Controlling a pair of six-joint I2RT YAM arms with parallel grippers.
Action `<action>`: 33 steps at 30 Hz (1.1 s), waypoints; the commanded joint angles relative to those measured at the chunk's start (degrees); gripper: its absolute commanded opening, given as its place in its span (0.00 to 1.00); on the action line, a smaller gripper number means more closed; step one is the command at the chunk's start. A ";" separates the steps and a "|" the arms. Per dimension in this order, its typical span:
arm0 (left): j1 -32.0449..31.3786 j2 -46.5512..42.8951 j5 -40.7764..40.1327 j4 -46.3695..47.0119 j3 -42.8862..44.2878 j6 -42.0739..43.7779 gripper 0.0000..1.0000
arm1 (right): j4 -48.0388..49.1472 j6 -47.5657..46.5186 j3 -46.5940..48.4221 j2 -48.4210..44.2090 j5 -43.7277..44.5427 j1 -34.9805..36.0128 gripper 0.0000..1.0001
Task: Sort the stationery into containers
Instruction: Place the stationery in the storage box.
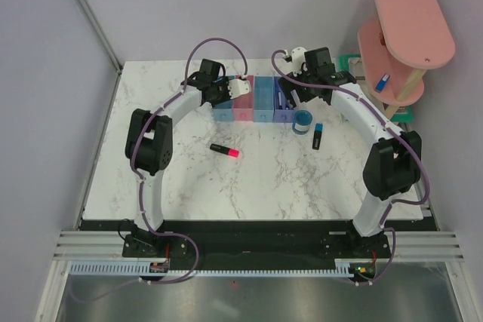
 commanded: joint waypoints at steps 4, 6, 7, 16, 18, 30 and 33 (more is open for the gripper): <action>0.06 -1.10 1.35 2.31 -3.07 2.57 0.27 | 1.39 0.23 1.25 2.48 -1.06 -0.25 0.98; 0.06 -1.54 1.35 2.39 -3.86 2.57 0.32 | 1.48 0.41 1.68 3.01 -0.98 -0.24 0.98; 0.06 -1.71 1.44 2.31 -4.30 2.48 0.35 | 1.48 0.41 1.86 3.10 -0.71 -0.24 0.98; 0.06 -2.68 2.05 2.31 -5.45 2.13 0.63 | 2.35 1.55 2.57 3.72 4.91 -0.77 0.98; 0.06 -2.86 2.23 2.31 -5.80 2.22 0.64 | 2.53 1.55 2.30 3.63 4.74 -1.21 0.98; 0.06 -3.21 0.83 4.33 -2.03 -2.61 0.70 | 3.59 2.95 7.66 11.62 4.03 -1.74 0.98; 0.06 -3.30 1.35 5.55 -0.19 -5.34 0.72 | 3.59 3.13 10.21 14.26 4.30 -1.74 0.98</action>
